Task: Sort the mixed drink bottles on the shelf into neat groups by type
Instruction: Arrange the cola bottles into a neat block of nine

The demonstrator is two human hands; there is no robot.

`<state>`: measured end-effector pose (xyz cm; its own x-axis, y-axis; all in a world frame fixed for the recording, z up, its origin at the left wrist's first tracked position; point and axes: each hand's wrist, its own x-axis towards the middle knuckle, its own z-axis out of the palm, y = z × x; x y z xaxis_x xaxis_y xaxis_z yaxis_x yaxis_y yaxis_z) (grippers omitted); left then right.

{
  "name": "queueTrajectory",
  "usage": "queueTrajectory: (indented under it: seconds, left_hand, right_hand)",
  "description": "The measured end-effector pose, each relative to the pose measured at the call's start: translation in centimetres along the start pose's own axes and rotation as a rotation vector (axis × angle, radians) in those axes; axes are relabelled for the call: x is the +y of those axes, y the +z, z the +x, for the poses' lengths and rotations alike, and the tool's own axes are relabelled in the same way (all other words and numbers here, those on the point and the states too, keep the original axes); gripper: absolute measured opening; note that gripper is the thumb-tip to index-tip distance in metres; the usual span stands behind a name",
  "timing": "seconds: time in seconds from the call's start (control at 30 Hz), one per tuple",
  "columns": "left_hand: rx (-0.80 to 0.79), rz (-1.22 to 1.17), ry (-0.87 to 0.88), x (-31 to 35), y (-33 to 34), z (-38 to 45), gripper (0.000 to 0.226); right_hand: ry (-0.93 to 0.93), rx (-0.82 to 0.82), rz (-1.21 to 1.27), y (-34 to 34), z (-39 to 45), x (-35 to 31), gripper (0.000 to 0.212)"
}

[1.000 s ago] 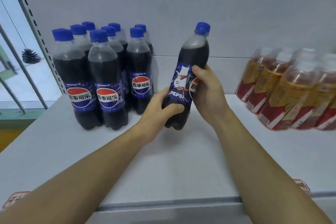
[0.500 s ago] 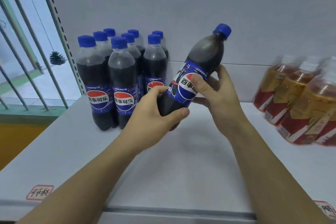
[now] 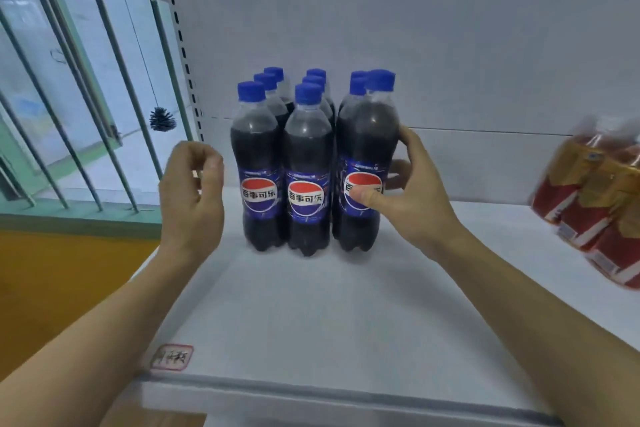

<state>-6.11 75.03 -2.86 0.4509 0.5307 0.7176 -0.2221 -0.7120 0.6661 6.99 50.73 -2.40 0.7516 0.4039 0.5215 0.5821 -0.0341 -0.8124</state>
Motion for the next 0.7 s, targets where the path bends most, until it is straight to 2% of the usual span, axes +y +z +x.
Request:
queueTrajectory:
  seconds: [0.1, 0.2, 0.3, 0.43, 0.5, 0.57, 0.63, 0.7]
  left_hand:
    - [-0.121, -0.111, -0.142, -1.6, 1.7, 0.7, 0.056]
    - [-0.247, -0.221, -0.103, -2.7, 2.3, -0.6, 0.08]
    - [-0.407, -0.202, -0.093, -3.7, 2.1, -0.2, 0.1]
    - [-0.592, -0.266, -0.261, -4.7, 1.1, 0.7, 0.122]
    - [-0.642, -0.264, -0.311, -5.5, 0.5, 0.8, 0.128]
    - [-0.726, -0.246, -0.334, -6.3, 0.3, 0.6, 0.131]
    - [-0.801, -0.233, -0.312, -6.9, 0.5, 0.3, 0.126]
    - [-0.837, -0.23, -0.252, -7.2, 0.8, 0.0, 0.116]
  right_hand:
    - [0.002, 0.019, -0.057, 0.9, -0.2, 0.4, 0.093]
    - [-0.008, 0.039, -0.064, 1.5, -0.8, 1.1, 0.092]
    - [-0.028, 0.06, -0.031, 1.7, -1.4, 1.9, 0.089]
    - [-0.028, 0.061, -0.04, 1.7, -1.8, 2.6, 0.086]
    - [0.02, 0.022, -0.052, 1.4, -2.0, 3.1, 0.091]
    - [0.065, -0.084, -0.1, 1.2, -2.2, 3.6, 0.104]
    - [0.094, -0.163, -0.158, 1.2, -2.5, 4.1, 0.114]
    - [0.126, -0.145, -0.16, 1.4, -2.9, 4.3, 0.114]
